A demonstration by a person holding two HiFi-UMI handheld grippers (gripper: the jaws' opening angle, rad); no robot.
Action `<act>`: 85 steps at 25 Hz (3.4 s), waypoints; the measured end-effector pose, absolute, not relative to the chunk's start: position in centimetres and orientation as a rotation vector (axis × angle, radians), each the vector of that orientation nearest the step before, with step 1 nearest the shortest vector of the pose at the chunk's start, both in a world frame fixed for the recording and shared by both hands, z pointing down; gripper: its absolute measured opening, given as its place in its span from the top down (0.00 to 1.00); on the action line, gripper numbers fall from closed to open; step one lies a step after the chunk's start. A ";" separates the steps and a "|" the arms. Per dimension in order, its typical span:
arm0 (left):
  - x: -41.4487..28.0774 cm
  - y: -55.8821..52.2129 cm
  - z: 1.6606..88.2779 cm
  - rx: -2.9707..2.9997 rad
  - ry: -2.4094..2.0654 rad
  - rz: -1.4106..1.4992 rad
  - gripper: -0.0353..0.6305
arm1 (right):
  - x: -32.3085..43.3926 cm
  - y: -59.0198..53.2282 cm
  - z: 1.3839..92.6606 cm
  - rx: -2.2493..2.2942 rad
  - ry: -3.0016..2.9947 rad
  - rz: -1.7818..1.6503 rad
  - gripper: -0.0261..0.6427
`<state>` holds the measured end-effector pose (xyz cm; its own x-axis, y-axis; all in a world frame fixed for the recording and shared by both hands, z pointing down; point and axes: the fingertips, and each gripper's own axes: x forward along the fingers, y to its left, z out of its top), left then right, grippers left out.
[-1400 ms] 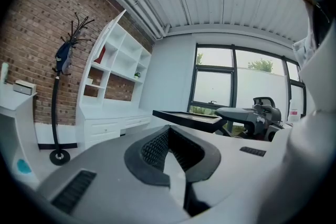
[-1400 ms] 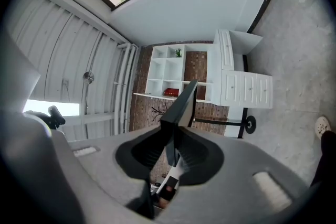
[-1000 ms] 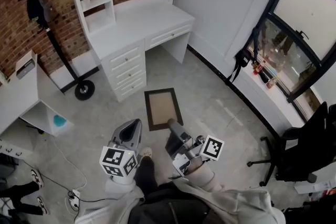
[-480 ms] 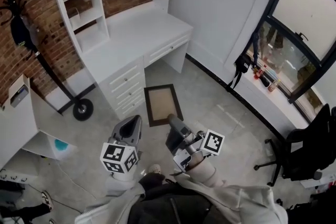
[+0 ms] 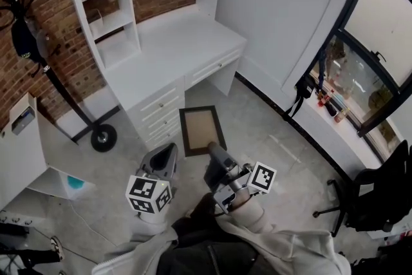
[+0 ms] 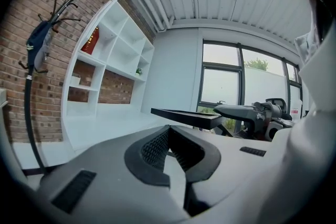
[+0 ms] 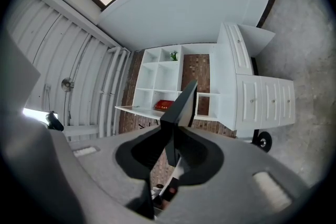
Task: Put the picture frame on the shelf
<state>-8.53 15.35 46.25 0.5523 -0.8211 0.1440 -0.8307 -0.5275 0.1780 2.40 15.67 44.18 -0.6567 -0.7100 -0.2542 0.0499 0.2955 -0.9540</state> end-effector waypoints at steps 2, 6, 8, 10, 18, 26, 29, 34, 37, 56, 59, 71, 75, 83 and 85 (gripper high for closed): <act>-8.7 14.9 46.4 2.553 -1.389 0.054 0.94 | 2.2 15.2 44.3 -0.586 1.884 -1.432 0.86; -9.0 13.9 46.6 2.542 -1.398 0.050 0.94 | 1.7 13.9 44.2 -0.578 1.898 -1.433 0.86; -9.2 13.2 46.8 2.538 -1.402 0.056 0.94 | 1.5 13.1 44.2 -0.578 1.901 -1.434 0.86; -9.3 12.3 47.1 2.531 -1.405 0.062 0.94 | 1.4 12.2 44.4 -0.584 1.900 -1.438 0.86; -9.4 7.4 47.0 2.517 -1.426 0.057 0.94 | 1.2 6.9 43.9 -0.566 1.930 -1.424 0.86; -7.4 0.5 46.6 2.516 -1.441 0.038 0.94 | 3.2 0.4 43.7 -0.549 1.924 -1.439 0.86; -6.8 -1.9 46.4 2.510 -1.450 0.036 0.94 | 3.9 -2.2 43.6 -0.541 1.930 -1.439 0.86; -6.0 -5.3 46.6 2.494 -1.471 0.039 0.94 | 4.7 -5.8 43.7 -0.526 1.927 -1.456 0.86; -5.5 -7.6 46.6 2.487 -1.485 0.039 0.94 | 5.3 -8.0 43.8 -0.518 1.929 -1.464 0.86; -2.6 -17.9 47.4 2.475 -1.548 -0.003 0.94 | 8.2 -18.7 45.2 -0.478 1.945 -1.496 0.86; -2.4 -18.7 47.7 2.474 -1.540 0.001 0.94 | 8.2 -19.5 45.8 -0.482 1.939 -1.509 0.86; -2.8 -24.4 48.4 2.451 -1.539 0.012 0.94 | 7.7 -25.2 46.8 -0.497 1.933 -1.542 0.86; -3.1 -27.8 47.8 2.453 -1.543 0.000 0.94 | 7.5 -28.9 46.2 -0.498 1.949 -1.529 0.86; -4.8 -35.1 46.2 2.453 -1.572 -0.011 0.94 | 5.9 -36.8 44.1 -0.463 1.962 -1.513 0.86; -5.6 -37.1 45.4 2.451 -1.587 -0.013 0.94 | 5.2 -38.8 43.5 -0.459 1.965 -1.514 0.86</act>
<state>-5.63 -37.08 45.43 0.4162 -0.9024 0.1118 -0.9004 -0.3919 0.1889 5.22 -38.76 43.48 -0.7543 -0.6054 -0.2539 0.0912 0.2864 -0.9538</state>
